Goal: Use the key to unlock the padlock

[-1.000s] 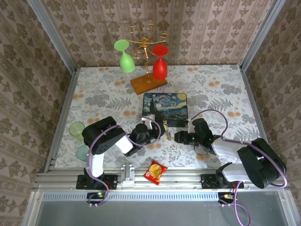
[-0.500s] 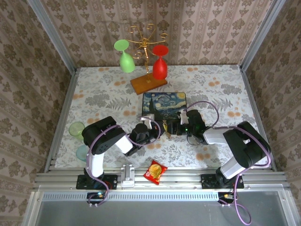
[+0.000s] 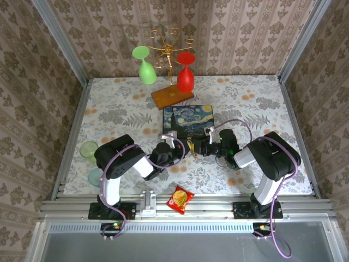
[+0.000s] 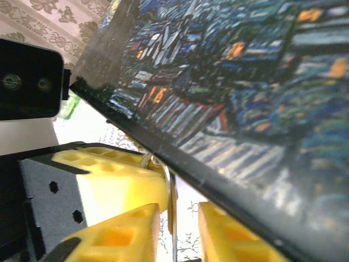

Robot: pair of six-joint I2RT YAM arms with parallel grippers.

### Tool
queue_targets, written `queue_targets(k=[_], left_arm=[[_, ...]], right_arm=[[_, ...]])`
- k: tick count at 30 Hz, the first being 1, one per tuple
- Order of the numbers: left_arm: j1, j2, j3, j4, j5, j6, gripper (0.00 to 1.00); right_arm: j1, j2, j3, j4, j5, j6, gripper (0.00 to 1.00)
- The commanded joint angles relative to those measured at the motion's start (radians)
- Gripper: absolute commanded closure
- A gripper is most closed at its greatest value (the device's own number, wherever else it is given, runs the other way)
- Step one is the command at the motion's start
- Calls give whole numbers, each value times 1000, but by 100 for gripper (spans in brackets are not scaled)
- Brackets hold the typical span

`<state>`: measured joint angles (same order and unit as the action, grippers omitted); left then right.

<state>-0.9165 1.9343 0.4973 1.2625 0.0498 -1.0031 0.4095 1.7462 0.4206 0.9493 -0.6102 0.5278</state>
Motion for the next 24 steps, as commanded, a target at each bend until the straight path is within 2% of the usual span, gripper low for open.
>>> queue_targets(k=[1,6,17,21,24], left_arm=[[-20,-23,-14,-44,55,-26,100],[-18,-33,-12,-60,50,-23,100],[-14,-103,-34,-111,35,-5,95],[-14,-99,-39,-103,32,-8,91],[-15,-100,-43,-94,26,-11,91]], right_arm=[[10,-13,-28,-93,-48,10,78],[23,-70,-41,-179,-22,-17,78],[45,-52,-10,-212,5,-40,80],[62,-34,-6,-170,0,-25,79],[61,-2,-3,-138,9,-15,84]])
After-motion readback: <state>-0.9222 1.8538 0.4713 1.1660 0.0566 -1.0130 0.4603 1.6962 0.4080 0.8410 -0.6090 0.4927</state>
